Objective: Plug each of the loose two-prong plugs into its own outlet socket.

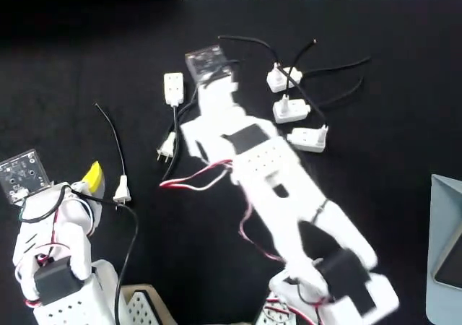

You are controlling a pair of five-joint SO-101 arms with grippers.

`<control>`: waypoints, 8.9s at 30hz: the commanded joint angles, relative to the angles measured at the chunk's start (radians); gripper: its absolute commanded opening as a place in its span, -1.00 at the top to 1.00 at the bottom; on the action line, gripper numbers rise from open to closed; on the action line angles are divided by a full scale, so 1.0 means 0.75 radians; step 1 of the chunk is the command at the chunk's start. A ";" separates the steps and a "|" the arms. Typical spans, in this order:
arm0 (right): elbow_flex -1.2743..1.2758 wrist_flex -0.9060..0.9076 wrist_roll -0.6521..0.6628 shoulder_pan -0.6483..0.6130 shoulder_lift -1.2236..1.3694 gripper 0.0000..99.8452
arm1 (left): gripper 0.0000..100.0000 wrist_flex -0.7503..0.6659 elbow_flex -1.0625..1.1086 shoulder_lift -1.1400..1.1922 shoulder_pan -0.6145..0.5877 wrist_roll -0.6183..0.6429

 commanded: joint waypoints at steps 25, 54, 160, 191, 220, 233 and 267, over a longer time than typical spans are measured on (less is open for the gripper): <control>-0.543 -0.033 -0.462 -0.245 0.680 0.69 | 0.39 -0.031 -0.026 -0.004 -0.118 0.010; -1.280 0.835 -0.409 -0.237 1.161 0.98 | 0.39 -0.031 -0.024 -0.004 -0.116 0.010; 0.326 0.497 -0.082 -0.198 -0.087 0.72 | 0.39 -0.106 0.040 -0.004 -0.116 0.010; 0.275 0.509 0.090 0.158 0.253 0.72 | 0.39 -0.106 0.042 -0.004 -0.116 0.010; 0.453 0.569 0.088 -0.131 -0.142 0.56 | 0.39 -0.106 0.042 -0.004 -0.116 0.008; 0.404 0.575 0.078 -0.215 -0.154 0.56 | 0.39 -0.106 0.042 -0.004 -0.116 0.006; 0.435 0.452 -0.049 -0.057 0.163 0.56 | 0.39 -0.104 0.042 -0.004 -0.116 0.004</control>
